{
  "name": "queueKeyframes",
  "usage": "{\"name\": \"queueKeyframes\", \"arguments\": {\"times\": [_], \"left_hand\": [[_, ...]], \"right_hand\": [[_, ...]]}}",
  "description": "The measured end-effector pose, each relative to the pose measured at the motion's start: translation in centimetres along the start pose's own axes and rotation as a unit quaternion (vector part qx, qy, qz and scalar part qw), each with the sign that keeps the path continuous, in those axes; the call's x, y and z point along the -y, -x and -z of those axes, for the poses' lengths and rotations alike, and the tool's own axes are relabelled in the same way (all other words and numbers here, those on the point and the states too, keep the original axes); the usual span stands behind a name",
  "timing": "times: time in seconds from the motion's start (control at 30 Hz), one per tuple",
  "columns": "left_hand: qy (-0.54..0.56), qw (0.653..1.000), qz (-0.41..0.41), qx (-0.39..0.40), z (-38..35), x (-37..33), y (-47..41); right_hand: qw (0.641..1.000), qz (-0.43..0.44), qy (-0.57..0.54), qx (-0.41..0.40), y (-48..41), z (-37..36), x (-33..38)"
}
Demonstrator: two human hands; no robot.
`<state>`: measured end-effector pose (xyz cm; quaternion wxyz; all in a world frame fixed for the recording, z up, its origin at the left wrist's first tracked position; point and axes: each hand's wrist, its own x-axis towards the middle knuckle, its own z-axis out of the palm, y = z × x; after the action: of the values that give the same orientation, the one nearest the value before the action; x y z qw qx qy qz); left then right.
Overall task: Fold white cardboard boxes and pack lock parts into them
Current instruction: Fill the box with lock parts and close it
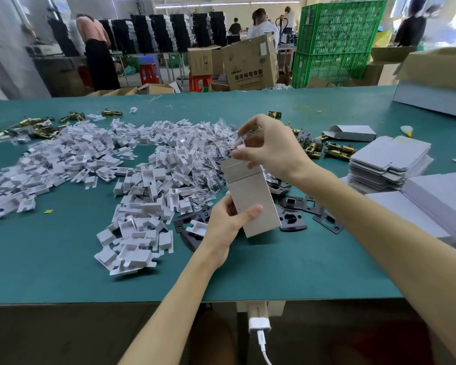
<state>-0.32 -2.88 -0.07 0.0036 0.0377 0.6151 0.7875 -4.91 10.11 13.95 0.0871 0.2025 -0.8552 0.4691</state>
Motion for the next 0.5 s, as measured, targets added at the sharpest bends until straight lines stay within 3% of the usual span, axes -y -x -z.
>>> {"name": "queueKeyframes", "arguments": {"times": [0.3, 0.5], "left_hand": [[0.005, 1.000, 0.001, 0.003, -0.08, -0.02, 0.03], [0.002, 1.000, 0.000, 0.004, -0.08, -0.09, 0.06]], "right_hand": [[0.997, 0.060, 0.054, 0.003, 0.37, -0.13, -0.25], [0.996, 0.050, 0.078, 0.016, 0.35, -0.34, -0.94]]}}
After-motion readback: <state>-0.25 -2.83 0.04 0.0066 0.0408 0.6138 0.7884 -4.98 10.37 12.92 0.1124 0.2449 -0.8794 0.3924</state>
